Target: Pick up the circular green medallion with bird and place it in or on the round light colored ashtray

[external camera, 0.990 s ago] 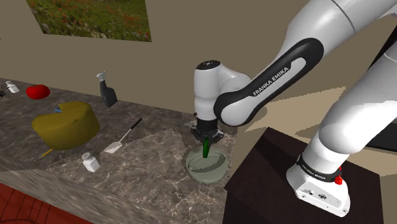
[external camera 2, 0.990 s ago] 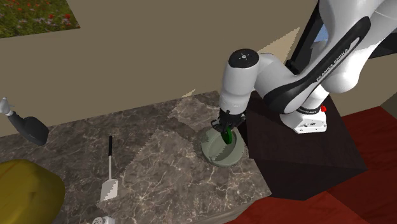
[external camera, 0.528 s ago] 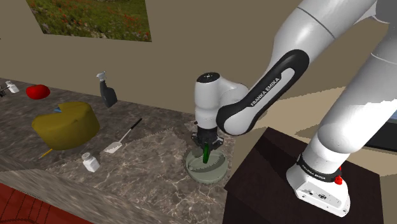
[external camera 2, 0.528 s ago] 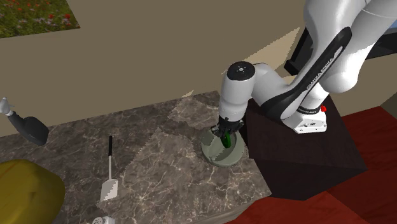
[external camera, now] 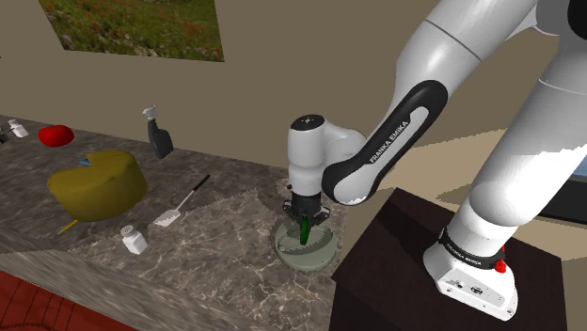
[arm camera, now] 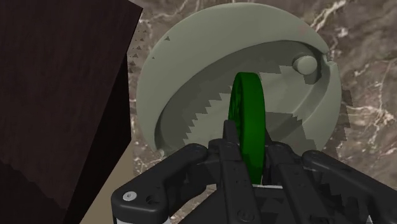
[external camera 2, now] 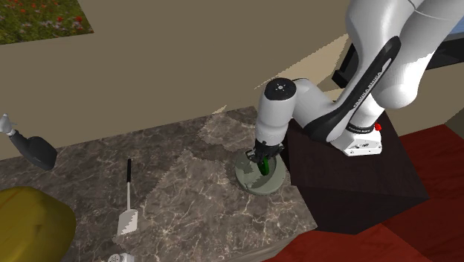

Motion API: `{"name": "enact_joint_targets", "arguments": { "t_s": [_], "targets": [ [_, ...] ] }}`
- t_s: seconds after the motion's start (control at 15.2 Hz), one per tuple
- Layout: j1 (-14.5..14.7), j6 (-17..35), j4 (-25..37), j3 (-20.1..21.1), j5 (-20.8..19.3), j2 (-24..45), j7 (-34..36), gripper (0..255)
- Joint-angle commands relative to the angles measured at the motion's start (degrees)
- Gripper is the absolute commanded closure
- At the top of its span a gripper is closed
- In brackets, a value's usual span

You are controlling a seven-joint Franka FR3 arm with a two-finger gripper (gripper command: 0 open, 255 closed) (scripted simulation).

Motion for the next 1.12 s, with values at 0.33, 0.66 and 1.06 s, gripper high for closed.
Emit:
{"name": "enact_joint_targets", "arguments": {
  "t_s": [0.33, 0.66, 1.06],
  "targets": [
    [0.00, 0.02, 0.00, 0.00, -0.02, 0.01, 0.02, 0],
    [1.26, -6.90, 1.13, -0.28, 7.68, -7.22, -5.58, 0],
    [1.86, -8.77, 1.58, -0.83, 8.96, -8.87, -6.53, 0]
  ]
}}
